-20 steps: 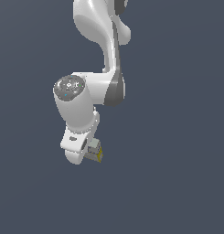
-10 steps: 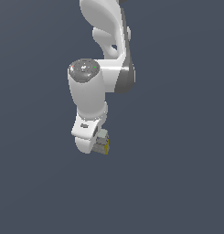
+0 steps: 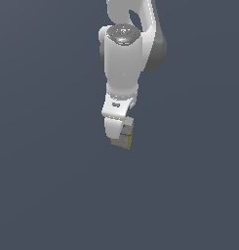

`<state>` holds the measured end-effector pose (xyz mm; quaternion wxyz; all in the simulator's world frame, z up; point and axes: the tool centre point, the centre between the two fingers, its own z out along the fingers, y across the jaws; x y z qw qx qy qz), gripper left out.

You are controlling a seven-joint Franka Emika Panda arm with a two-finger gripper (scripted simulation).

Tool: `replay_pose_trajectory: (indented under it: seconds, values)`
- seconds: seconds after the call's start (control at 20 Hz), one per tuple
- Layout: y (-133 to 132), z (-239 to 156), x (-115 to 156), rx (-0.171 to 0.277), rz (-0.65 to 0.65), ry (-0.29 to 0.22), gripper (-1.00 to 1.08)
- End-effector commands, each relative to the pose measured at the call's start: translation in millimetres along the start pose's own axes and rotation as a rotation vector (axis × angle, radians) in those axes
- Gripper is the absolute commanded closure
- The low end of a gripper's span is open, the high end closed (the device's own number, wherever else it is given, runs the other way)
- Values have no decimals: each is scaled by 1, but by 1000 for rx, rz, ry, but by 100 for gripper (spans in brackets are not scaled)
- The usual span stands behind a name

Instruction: Pick up the object and move it to a goal position.

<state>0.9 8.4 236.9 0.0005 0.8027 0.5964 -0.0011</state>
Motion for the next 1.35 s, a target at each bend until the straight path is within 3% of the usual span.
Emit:
replay_pose_trajectory:
  seconds: [0.0, 0.75, 1.05, 1.3]
  values:
    - [-22, -16, 14, -1, 0, -1, 108]
    - [-140, -110, 99, -1, 0, -1, 108]
    - [-165, -132, 120, -1, 0, 1, 108]
    - [-170, -137, 125, -1, 0, 2, 108]
